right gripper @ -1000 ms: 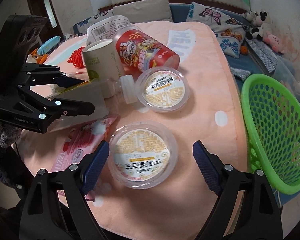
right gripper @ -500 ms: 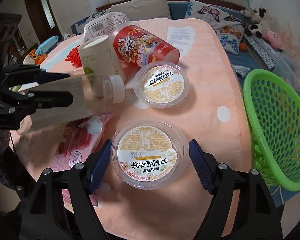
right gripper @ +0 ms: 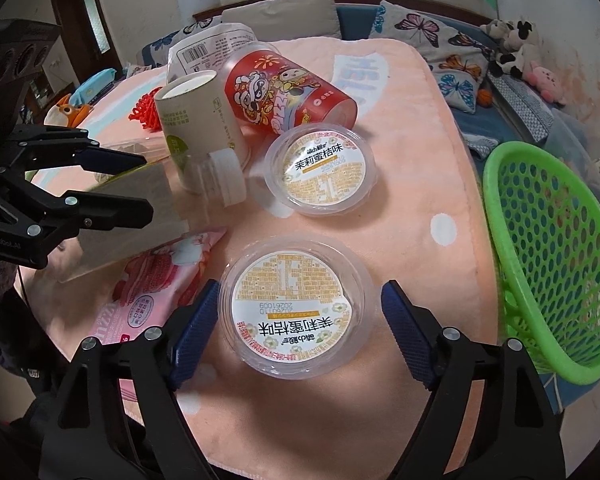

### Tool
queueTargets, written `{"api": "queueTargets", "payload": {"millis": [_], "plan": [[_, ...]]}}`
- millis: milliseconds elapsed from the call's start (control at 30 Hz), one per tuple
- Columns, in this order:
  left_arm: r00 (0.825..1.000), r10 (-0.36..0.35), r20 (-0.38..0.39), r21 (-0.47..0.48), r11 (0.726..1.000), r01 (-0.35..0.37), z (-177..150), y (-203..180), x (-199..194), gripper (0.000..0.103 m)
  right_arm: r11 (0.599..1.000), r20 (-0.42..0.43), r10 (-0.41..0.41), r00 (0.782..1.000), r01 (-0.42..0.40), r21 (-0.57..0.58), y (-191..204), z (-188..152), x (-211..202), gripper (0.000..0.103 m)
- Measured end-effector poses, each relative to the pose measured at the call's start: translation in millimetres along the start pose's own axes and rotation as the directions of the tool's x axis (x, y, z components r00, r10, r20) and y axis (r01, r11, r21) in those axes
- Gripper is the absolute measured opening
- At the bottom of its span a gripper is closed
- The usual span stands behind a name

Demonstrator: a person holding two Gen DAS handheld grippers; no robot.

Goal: Collect trash
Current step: 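Reach the left tool to the clear yellow-labelled bottle and close on it, then lift the bottle with the left tool and drop it into the green basket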

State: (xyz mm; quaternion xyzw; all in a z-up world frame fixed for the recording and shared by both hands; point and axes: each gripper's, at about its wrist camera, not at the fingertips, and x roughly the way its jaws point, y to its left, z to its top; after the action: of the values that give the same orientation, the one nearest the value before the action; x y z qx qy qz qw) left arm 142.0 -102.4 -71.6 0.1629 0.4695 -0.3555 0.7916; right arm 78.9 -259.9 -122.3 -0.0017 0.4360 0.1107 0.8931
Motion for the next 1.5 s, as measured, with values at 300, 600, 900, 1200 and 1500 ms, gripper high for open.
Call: {"api": "queueTargets", "payload": {"millis": [300, 600, 900, 1200, 1500], "plan": [[0.997, -0.054, -0.049, -0.041, 0.998, 0.052, 11, 10, 15, 0.059, 1.0, -0.007, 0.019, 1.0, -0.019, -0.001, -2, 3, 3, 0.081], [0.998, -0.047, -0.037, -0.034, 0.998, 0.046, 11, 6, 20, 0.056, 0.999, 0.0, 0.018, 1.0, -0.018, -0.029, 5, 4, 0, 0.07], [0.999, -0.01, 0.048, -0.044, 0.999, 0.012, 3, 1, -11, 0.051, 1.0, 0.047, 0.016, 0.999, -0.015, -0.022, 6, 4, -23, 0.07], [0.982, -0.015, 0.191, -0.051, 0.998, 0.025, 22, -10, -67, 0.05, 1.0, 0.115, -0.023, 0.993, 0.022, 0.014, -10, 15, -53, 0.07], [0.961, -0.072, 0.269, -0.035, 0.996, 0.084, 84, -43, -67, 0.05, 0.983, 0.15, -0.152, 0.977, 0.134, 0.122, -75, 19, -80, 0.07]]}}
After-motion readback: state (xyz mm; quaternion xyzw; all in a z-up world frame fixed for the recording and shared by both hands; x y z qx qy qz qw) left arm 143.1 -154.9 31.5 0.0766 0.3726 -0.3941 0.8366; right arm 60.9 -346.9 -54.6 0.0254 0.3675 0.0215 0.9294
